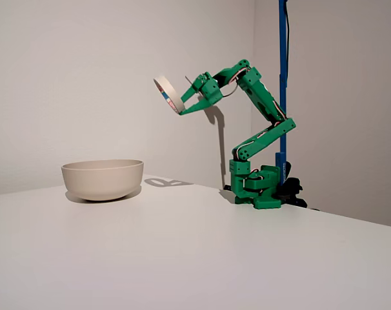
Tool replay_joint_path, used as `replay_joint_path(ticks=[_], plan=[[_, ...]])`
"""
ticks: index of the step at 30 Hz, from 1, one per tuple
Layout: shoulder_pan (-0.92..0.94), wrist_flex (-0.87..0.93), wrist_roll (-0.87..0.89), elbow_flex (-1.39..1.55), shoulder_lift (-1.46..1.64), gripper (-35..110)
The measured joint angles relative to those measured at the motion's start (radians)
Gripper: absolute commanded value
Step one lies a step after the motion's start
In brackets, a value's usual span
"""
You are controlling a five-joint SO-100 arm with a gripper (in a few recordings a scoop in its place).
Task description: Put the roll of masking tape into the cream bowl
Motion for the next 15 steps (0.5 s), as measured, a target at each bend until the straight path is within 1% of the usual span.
replay_joint_path(ticks=[8,15], plan=[[0.132,-0.061,0.000,-0.281,-0.370,-8],[0.212,-0.066,-0.002,-0.618,-0.770,-8]])
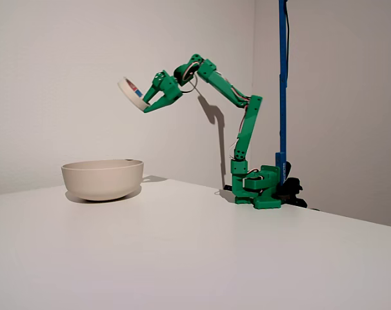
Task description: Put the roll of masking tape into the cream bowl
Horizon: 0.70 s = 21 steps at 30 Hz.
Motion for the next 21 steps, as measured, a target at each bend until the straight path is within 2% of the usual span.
replay_joint_path(ticks=[12,21], plan=[[0.095,-0.002,-0.014,-0.425,-0.586,-8],[0.112,-0.008,-0.032,-0.515,-0.801,-8]])
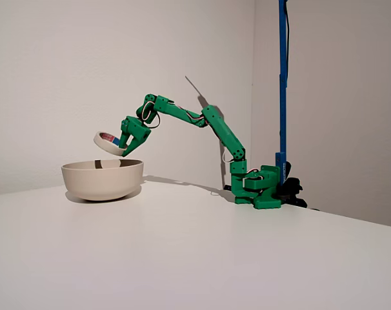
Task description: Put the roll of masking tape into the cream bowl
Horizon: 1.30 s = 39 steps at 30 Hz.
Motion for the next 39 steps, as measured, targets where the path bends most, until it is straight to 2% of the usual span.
replay_joint_path(ticks=[3,7,12,17,18,19,30,39], plan=[[-0.002,0.003,0.000,-0.005,-0.028,-8],[-0.009,0.006,0.020,-0.009,-0.031,7],[-0.021,0.012,0.041,-0.034,-0.031,10],[-0.026,0.028,0.061,-0.058,-0.031,9],[-0.025,0.028,0.064,-0.058,-0.031,6],[-0.023,0.028,0.064,-0.058,-0.031,-8],[-0.071,0.112,0.086,-0.080,-0.018,-8],[-0.311,0.293,0.081,-0.083,0.267,-8]])
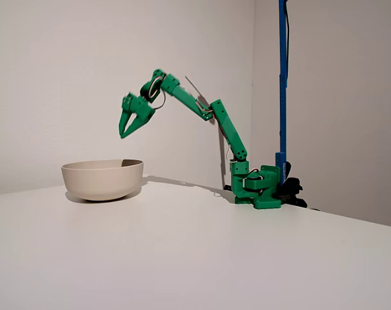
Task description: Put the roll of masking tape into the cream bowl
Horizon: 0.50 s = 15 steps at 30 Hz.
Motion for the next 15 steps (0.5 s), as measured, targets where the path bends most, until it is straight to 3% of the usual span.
replay_joint_path(ticks=[8,15], plan=[[-0.304,0.210,-0.051,-0.017,0.293,-8],[-0.549,0.225,-0.097,0.097,0.581,-8]])
